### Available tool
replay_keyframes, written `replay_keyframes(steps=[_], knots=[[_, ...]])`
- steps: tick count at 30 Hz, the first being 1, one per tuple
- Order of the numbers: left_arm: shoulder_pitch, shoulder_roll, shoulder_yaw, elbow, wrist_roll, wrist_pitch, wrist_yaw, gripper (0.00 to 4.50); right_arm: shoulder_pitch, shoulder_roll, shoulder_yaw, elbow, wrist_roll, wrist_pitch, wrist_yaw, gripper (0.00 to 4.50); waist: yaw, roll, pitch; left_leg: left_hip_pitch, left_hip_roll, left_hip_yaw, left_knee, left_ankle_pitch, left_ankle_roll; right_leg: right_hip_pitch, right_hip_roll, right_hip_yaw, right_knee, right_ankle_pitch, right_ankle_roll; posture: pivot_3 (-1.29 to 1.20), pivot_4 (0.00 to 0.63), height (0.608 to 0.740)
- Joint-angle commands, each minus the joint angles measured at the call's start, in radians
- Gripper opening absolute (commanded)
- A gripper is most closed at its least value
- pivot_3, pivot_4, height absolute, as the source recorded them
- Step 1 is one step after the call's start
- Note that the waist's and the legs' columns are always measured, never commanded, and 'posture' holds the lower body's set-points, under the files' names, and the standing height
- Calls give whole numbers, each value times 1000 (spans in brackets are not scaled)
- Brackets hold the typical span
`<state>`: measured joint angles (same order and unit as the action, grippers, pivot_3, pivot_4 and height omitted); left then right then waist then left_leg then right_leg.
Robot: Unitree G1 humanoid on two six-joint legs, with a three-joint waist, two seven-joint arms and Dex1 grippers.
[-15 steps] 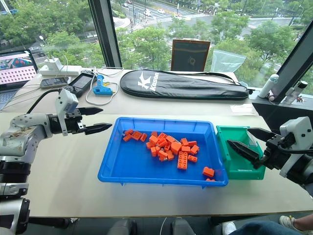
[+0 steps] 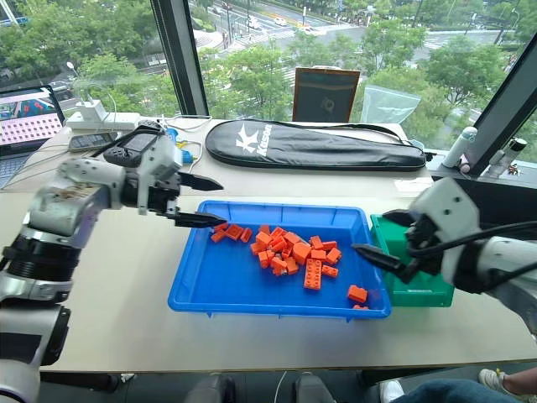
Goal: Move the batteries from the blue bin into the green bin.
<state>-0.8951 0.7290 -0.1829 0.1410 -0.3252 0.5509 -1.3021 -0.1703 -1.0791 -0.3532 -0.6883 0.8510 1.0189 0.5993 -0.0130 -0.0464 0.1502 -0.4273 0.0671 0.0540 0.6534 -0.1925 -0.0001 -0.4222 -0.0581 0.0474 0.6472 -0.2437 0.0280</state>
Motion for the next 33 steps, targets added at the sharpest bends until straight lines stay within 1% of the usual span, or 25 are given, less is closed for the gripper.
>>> replay_keyframes(steps=[1, 2, 5, 9, 12, 20, 26, 33], knots=[[-45, 32, -7, -52, -10, 43, -54, 4500, -115, 1, 138, 1, 12, 59, -14, 4487, -4, 0, 0, 0, 0, 0, 0, 0, 0, 0, 0, 0, 0, 0, 0, 0, 150, 733], [-44, 42, -11, -63, -9, 45, -69, 4500, -146, 11, 180, 10, -2, 66, -19, 4487, -5, 1, 0, -1, 0, 0, 0, 0, 0, -1, 0, 0, -1, 0, 0, 0, 150, 733], [-15, 110, -18, -116, -20, 60, -149, 4500, -264, 55, 380, 69, -92, 59, 2, 4487, -7, 1, 1, -2, 0, 0, 0, 0, 0, -2, 0, 0, -1, 0, 0, 0, 150, 733], [31, 157, -5, -170, -34, 80, -169, 4500, -341, 109, 516, 170, -198, 6, 34, 4487, 0, 2, 1, -3, 0, 0, 0, 0, 0, -3, 0, 0, 0, 0, 0, 0, 150, 733], [79, 187, 19, -223, -52, 103, -155, 4500, -413, 175, 585, 276, -278, -43, 53, 4487, 1, 2, 1, -4, 0, 0, 2, 0, 0, -3, 0, 0, 0, 0, 0, 0, 150, 733], [179, 258, 82, -326, -82, 149, -108, 4500, -486, 217, 684, 445, -424, -131, 169, 4487, 5, 2, 2, -6, 0, 0, 6, -1, 1, -3, 0, -1, 1, 0, 0, 0, 150, 733], [221, 284, 117, -375, -114, 185, -79, 4500, -513, 246, 690, 491, -473, -141, 222, 4487, 2, 3, 2, -6, 1, 0, 6, -1, 1, -4, 0, -1, 1, 0, 0, 0, 150, 733], [233, 286, 124, -390, -131, 198, -50, 4500, -527, 289, 707, 541, -537, -154, 251, 4487, 2, 3, 2, -6, 1, 0, 6, -1, 1, -3, 0, -1, 1, 0, 0, 0, 150, 733]])
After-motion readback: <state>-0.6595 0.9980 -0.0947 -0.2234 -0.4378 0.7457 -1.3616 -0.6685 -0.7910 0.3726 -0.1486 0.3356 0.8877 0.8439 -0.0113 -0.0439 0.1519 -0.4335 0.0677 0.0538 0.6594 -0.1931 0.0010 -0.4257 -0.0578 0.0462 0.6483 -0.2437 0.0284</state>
